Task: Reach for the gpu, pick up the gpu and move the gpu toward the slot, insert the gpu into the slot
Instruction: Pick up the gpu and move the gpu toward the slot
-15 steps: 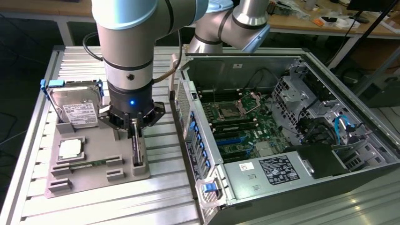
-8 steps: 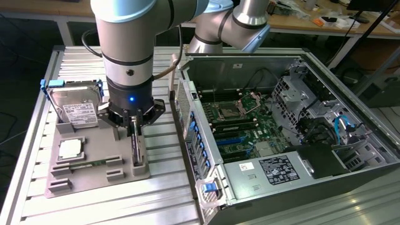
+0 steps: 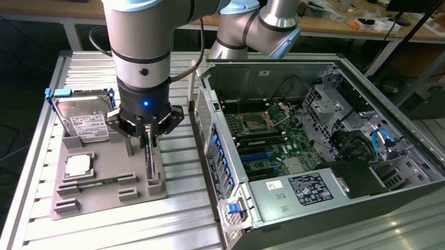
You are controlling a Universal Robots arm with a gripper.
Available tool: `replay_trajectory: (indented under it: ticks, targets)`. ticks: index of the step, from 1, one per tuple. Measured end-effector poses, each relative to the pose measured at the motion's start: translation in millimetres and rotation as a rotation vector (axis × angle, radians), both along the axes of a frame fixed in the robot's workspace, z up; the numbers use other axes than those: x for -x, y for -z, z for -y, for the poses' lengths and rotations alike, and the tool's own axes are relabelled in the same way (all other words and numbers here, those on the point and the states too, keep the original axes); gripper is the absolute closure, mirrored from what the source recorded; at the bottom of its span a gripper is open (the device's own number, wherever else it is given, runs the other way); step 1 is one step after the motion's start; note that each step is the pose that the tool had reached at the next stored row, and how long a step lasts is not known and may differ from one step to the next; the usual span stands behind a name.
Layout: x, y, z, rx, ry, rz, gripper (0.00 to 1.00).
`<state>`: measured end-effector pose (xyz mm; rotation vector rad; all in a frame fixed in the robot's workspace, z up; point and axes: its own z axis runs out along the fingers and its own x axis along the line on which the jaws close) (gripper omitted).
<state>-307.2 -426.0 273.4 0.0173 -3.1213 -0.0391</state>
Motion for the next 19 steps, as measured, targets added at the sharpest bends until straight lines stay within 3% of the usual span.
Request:
replay_trajectory:
  ticks: [19]
  targets:
    - [0.0,-45.5,0.0,0.0021,0.0,0.0001,0.73]
